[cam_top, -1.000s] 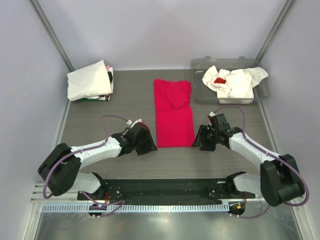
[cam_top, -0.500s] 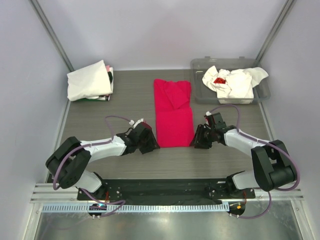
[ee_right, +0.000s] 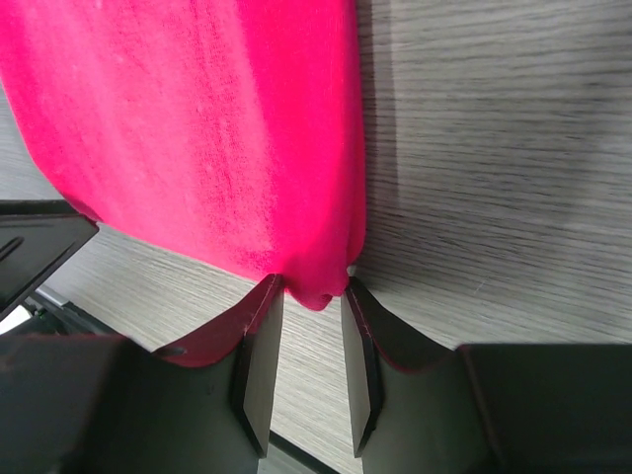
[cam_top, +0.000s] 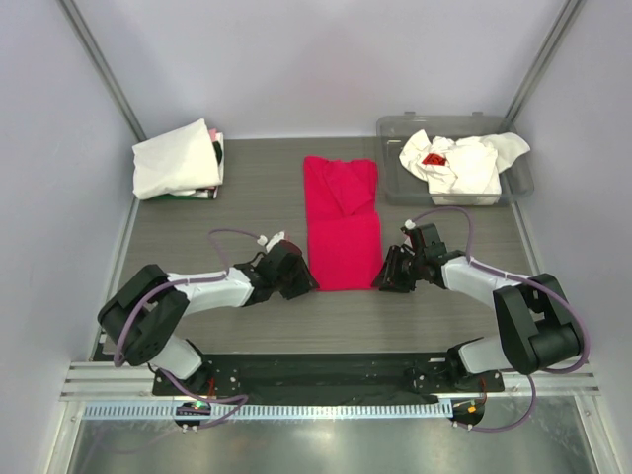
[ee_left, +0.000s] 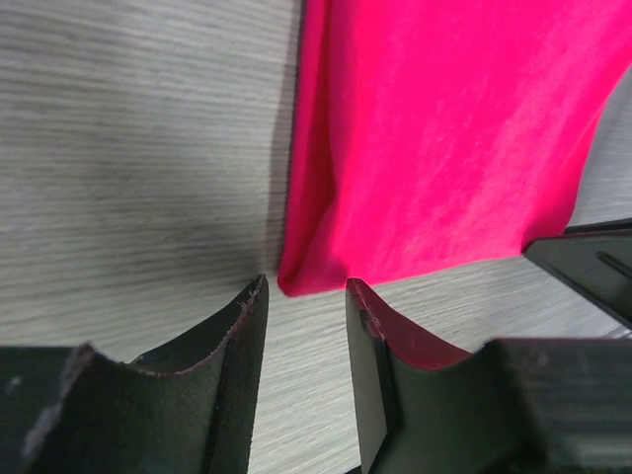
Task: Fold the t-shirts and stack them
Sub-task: Fold the tshirt
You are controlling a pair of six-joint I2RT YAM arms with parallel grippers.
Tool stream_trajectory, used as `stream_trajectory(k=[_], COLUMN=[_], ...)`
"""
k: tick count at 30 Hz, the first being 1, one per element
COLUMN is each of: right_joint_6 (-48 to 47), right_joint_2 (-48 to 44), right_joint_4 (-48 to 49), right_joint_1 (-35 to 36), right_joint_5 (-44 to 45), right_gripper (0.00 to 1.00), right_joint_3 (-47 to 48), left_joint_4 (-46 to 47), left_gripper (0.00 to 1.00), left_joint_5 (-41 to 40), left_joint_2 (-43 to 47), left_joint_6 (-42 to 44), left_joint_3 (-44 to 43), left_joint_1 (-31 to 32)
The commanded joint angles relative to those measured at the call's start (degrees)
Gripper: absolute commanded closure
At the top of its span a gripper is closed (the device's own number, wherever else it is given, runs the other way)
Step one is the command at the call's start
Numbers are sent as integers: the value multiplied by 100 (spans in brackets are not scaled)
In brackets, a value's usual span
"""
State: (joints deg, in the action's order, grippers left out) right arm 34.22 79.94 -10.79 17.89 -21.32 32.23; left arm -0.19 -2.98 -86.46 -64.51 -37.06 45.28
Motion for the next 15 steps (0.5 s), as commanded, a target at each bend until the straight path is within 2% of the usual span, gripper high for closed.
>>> stream_trajectory(k=[1, 4, 9, 15], right_joint_6=[-117, -100, -29, 6], right_joint_2=[197, 145, 74, -58], right_joint_4=[-205, -231, -275, -371], right_joint_1=[13, 4, 13, 13], right_joint_5=[330, 339, 383, 541], right_gripper=[63, 63, 63, 52], right_joint_3=[-252, -270, -314, -349], left_joint_4=[-61, -8, -8, -8], left_gripper=[62, 67, 70, 77], left_joint_5=[-229, -238, -308, -299], left_joint_2=[-293, -346, -390, -469], left_joint_6=[-18, -35, -35, -35], left_joint_3=[41, 67, 76, 41], left_joint_1=[16, 16, 16, 16])
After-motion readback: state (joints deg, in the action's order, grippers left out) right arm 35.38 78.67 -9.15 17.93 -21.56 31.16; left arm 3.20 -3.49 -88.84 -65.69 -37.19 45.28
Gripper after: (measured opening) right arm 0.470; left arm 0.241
